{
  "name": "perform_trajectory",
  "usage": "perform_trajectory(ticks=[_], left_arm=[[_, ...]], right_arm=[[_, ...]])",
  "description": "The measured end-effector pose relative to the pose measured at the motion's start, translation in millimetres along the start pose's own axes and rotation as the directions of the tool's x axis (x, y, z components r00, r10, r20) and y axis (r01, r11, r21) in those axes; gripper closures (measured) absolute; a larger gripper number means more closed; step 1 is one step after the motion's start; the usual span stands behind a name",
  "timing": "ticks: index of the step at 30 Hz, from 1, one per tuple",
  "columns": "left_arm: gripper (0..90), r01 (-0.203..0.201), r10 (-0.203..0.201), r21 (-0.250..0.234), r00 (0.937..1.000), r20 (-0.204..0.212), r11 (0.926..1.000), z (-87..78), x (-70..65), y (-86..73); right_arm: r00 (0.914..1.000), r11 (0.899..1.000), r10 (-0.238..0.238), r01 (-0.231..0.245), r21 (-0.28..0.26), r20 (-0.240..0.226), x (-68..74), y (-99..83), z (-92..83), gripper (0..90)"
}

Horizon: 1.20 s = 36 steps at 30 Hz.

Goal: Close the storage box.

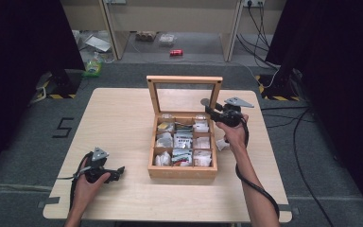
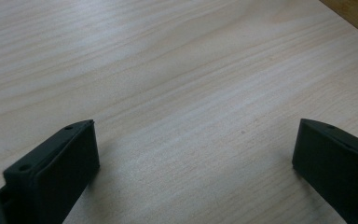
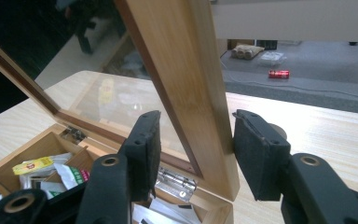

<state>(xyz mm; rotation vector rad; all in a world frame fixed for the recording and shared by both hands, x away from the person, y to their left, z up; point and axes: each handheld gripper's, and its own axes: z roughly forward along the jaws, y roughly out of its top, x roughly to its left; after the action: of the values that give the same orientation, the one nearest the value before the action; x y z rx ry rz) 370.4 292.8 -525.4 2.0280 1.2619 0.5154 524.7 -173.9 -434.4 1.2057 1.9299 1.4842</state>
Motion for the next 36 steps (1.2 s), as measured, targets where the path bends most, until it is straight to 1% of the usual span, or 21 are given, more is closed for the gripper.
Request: perform_trajectory(ticks=[4,9,10,11,13,17,22,32,36], left_arm=[[0.0,0.000,0.000,0.000,1.0000,0.000,1.0000,0.0,0.0,0.0],[0.0,0.000,0.000,0.000,1.0000,0.000,1.0000,0.0,0.0,0.0],[0.0,0.000,0.000,0.000,1.0000,0.000,1.0000,0.0,0.0,0.0],[0.0,0.000,0.000,0.000,1.0000,0.000,1.0000,0.0,0.0,0.0],[0.0,0.000,0.000,0.000,1.0000,0.000,1.0000,0.0,0.0,0.0],[0.0,0.000,0.000,0.000,1.0000,0.000,1.0000,0.0,0.0,0.0],[0.0,0.000,0.000,0.000,1.0000,0.000,1.0000,0.0,0.0,0.0],[0.0,0.001,-0.001,0.000,1.0000,0.002,1.0000,0.0,0.0,0.1],[0.0,0.000,0.000,0.001,1.0000,0.001,1.0000,0.0,0.0,0.0]], right_arm=[[0.9999,1.000,-0.011,0.011,0.008,-0.002,3.2,-0.3,-2.2,48.8],[0.9994,0.999,-0.033,0.033,0.016,0.012,6.9,-0.2,-3.9,47.2],[0.9996,1.000,-0.026,0.025,0.018,0.015,7.4,-0.1,-4.3,47.1],[0.9999,1.000,-0.001,0.000,0.020,0.016,7.6,-0.2,-5.2,47.3],[0.9994,0.999,0.031,-0.031,0.010,0.012,6.8,-0.8,-7.2,48.6],[0.9988,0.999,0.050,-0.050,0.003,0.003,5.7,-1.9,-10.5,50.6],[0.9990,0.999,0.044,-0.044,-0.002,0.006,8.1,-2.0,-13.7,51.0],[0.9985,0.999,0.054,-0.054,-0.006,0.009,13.9,-3.1,-22.5,51.5],[0.9992,0.999,0.037,-0.037,0.000,0.010,15.9,-4.1,-27.2,51.5]])
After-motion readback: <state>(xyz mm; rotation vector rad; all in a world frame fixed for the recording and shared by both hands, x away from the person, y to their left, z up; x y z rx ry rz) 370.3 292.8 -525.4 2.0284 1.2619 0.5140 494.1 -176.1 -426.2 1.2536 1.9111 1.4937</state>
